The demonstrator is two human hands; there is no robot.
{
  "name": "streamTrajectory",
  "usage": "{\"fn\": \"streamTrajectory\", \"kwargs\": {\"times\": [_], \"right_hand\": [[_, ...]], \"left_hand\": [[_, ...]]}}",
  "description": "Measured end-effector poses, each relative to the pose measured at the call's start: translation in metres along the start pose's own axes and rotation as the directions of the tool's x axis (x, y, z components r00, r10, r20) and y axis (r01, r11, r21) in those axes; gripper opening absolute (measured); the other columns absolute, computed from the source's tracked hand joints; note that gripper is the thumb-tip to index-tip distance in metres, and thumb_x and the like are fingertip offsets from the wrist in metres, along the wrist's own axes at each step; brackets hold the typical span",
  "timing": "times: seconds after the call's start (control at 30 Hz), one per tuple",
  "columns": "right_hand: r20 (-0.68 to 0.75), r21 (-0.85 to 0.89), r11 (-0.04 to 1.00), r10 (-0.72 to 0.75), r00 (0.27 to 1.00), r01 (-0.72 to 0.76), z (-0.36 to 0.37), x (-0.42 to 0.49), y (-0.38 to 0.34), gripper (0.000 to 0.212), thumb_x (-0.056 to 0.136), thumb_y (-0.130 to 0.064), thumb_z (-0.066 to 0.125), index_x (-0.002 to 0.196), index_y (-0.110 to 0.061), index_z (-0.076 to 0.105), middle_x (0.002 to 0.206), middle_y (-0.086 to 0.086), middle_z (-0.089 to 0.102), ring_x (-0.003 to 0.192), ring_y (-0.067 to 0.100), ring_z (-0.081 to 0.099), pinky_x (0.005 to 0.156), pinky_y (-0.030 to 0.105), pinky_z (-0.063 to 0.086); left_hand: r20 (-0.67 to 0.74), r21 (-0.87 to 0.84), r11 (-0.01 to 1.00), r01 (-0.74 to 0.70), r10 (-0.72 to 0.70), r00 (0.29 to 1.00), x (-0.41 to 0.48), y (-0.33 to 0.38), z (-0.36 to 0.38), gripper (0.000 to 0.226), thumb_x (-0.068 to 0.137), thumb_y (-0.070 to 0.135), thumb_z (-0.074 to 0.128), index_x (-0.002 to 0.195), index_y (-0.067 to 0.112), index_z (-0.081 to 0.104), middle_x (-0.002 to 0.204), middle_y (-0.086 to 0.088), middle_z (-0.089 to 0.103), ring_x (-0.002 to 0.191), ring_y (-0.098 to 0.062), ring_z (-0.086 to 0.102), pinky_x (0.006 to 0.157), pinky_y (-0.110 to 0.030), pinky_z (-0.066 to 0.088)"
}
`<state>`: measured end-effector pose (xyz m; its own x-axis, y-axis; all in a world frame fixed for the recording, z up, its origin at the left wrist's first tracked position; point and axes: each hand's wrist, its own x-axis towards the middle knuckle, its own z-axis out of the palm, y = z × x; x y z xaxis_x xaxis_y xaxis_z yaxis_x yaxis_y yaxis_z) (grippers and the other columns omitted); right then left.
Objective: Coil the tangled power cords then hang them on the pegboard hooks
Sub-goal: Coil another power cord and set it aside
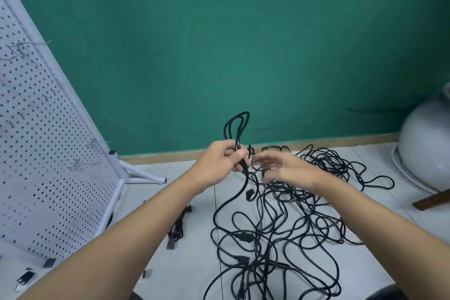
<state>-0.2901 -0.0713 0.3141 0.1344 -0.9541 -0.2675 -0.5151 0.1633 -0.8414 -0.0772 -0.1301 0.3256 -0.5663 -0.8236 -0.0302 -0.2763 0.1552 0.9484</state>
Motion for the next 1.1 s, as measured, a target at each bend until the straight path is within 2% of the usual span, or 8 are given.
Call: {"fn": "streamTrajectory", "kwargs": {"times": [0.1, 0.17, 0.27, 0.37, 0.47, 0.87, 0.97, 1.1], "right_hand": [[0.177, -0.035, 0.997, 0.078, 0.981, -0.072, 0.015, -0.002, 0.004, 0.074, 0.086, -0.024, 0.082, 0.150, -0.028, 0.045, 0.142, -0.018, 0.052, 0.135, 0.000, 0.046, 0.117, 0.024, 0.031], [0.187, 0.044, 0.996, 0.072, 0.980, -0.081, 0.024, 0.001, 0.007, 0.065, 0.081, -0.033, 0.087, 0.138, -0.029, 0.056, 0.139, -0.012, 0.061, 0.133, 0.004, 0.054, 0.121, 0.030, 0.034], [0.140, 0.126, 0.991, 0.035, 0.990, -0.053, 0.027, 0.003, 0.004, 0.043, 0.084, -0.037, 0.082, 0.122, -0.025, 0.066, 0.122, 0.003, 0.073, 0.116, 0.019, 0.070, 0.111, 0.045, 0.049], [0.066, 0.276, 0.959, 0.053, 0.996, -0.069, 0.026, 0.000, -0.001, 0.034, 0.092, -0.025, 0.078, 0.123, -0.016, 0.067, 0.115, 0.009, 0.073, 0.095, 0.022, 0.075, 0.090, 0.039, 0.060], [0.038, 0.299, 0.954, 0.025, 0.999, -0.035, 0.035, -0.003, -0.012, 0.042, 0.089, -0.030, 0.080, 0.127, -0.022, 0.065, 0.116, 0.001, 0.074, 0.080, 0.014, 0.069, 0.067, 0.027, 0.054], [-0.145, 0.270, 0.960, -0.028, 0.989, 0.067, 0.055, 0.018, -0.014, 0.020, 0.106, -0.020, 0.057, 0.112, -0.003, 0.065, 0.104, 0.006, 0.076, 0.073, 0.011, 0.066, 0.061, 0.024, 0.052], [-0.243, 0.329, 0.931, -0.075, 0.967, 0.155, 0.052, 0.021, -0.019, 0.017, 0.108, -0.012, 0.051, 0.109, 0.003, 0.059, 0.097, 0.009, 0.073, 0.069, 0.015, 0.065, 0.060, 0.026, 0.052], [-0.327, 0.332, 0.924, -0.078, 0.942, 0.192, 0.043, 0.023, -0.016, 0.019, 0.108, -0.009, 0.050, 0.106, 0.008, 0.058, 0.089, 0.012, 0.069, 0.069, 0.017, 0.066, 0.066, 0.032, 0.059]], "left_hand": [[-0.023, -0.129, 0.992, 0.001, -0.004, 1.000, 0.002, 0.001, -0.006, 0.019, 0.109, 0.011, 0.048, 0.102, 0.010, 0.066, 0.089, -0.004, 0.074, 0.066, -0.009, 0.059, 0.072, -0.021, 0.053], [-0.053, -0.212, 0.977, 0.010, -0.022, 0.998, 0.004, 0.002, -0.008, 0.020, 0.109, 0.010, 0.047, 0.106, 0.008, 0.067, 0.086, -0.003, 0.072, 0.064, -0.008, 0.057, 0.070, -0.019, 0.051], [-0.160, -0.290, 0.957, 0.015, -0.063, 0.985, 0.006, 0.001, -0.012, 0.020, 0.109, 0.012, 0.048, 0.109, 0.008, 0.068, 0.082, -0.001, 0.073, 0.063, -0.008, 0.057, 0.073, -0.021, 0.053], [-0.265, -0.377, 0.926, 0.010, -0.118, 0.957, 0.007, -0.001, -0.015, 0.018, 0.108, 0.016, 0.051, 0.105, 0.008, 0.068, 0.081, -0.001, 0.075, 0.065, -0.011, 0.057, 0.077, -0.026, 0.054], [-0.313, -0.504, 0.864, 0.004, -0.187, 0.931, 0.012, 0.001, -0.014, 0.018, 0.108, 0.015, 0.050, 0.097, 0.007, 0.062, 0.084, -0.005, 0.073, 0.066, -0.011, 0.057, 0.076, -0.025, 0.055], [-0.286, -0.698, 0.715, -0.017, -0.258, 0.923, 0.016, 0.002, -0.019, 0.016, 0.107, 0.017, 0.054, 0.098, 0.004, 0.059, 0.098, -0.014, 0.077, 0.081, -0.017, 0.071, 0.077, -0.024, 0.059], [-0.215, -0.520, 0.846, 0.116, -0.261, 0.941, 0.011, 0.002, -0.018, 0.030, 0.106, 0.031, 0.056, 0.114, 0.004, 0.064, 0.114, -0.011, 0.075, 0.097, -0.022, 0.076, 0.086, -0.034, 0.061], [0.191, -0.004, 0.953, 0.304, -0.297, 0.935, -0.008, -0.004, -0.011, 0.037, 0.099, 0.046, 0.063, 0.115, 0.014, 0.073, 0.108, -0.002, 0.078, 0.093, -0.015, 0.074, 0.081, -0.030, 0.056]]}}
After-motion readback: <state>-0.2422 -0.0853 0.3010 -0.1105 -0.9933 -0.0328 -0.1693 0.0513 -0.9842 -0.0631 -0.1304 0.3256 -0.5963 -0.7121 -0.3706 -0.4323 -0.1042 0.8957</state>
